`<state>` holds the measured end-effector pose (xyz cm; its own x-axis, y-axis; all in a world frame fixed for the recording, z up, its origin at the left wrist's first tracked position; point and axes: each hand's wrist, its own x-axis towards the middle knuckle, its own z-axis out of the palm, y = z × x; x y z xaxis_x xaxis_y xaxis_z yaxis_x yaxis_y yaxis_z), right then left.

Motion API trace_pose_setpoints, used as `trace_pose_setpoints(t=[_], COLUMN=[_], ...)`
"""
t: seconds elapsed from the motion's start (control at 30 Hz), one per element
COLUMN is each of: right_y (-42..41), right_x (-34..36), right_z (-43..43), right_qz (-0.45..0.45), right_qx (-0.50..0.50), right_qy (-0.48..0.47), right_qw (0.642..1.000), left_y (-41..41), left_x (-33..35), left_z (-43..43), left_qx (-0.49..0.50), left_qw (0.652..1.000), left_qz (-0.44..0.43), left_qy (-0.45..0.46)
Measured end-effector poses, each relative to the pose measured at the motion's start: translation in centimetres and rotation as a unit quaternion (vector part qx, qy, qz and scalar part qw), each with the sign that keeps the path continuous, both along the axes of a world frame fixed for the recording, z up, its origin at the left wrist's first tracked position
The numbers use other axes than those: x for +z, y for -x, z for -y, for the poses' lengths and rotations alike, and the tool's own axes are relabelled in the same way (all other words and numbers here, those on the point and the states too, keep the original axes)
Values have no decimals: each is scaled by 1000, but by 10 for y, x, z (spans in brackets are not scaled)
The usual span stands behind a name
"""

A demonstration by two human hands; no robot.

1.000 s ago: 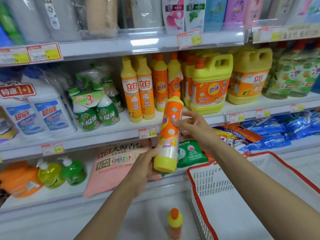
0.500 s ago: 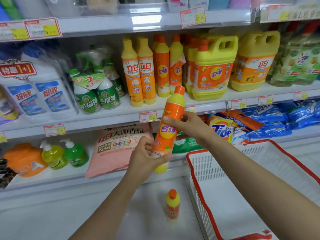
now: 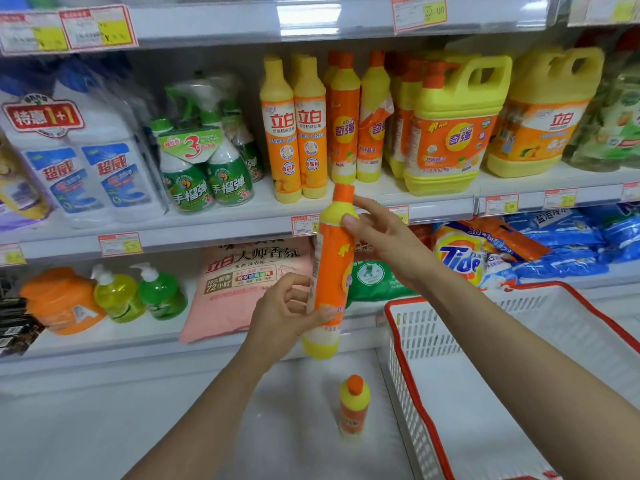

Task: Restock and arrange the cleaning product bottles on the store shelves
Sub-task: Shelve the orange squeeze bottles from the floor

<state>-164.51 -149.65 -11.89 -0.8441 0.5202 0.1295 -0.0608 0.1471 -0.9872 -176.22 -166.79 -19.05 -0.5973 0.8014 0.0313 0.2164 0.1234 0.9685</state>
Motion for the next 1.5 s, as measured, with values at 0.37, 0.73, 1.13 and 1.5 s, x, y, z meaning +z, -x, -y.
trace_pose_setpoints(t=[0.37,0.73,1.13,1.5], right_y=[31,-2,-40,-67], right_x=[-60,-142,-200,-202], right_z=[38,29,38,50], right_qz=[51,304,351,323], right_qx=[-98,126,182,220], right_qy=[-179,-194,-386,-327], right_qw=[978,924,833,861], left_y=[12,12,-15,-38], left_x=[-23,-140,-219,-230], left_z=[-2,33,51,63], left_qx=[35,-28,-129,-164], left_qw=[994,995,977,972], left_qz=[-98,1,11,-24], left_qy=[16,96,172,167])
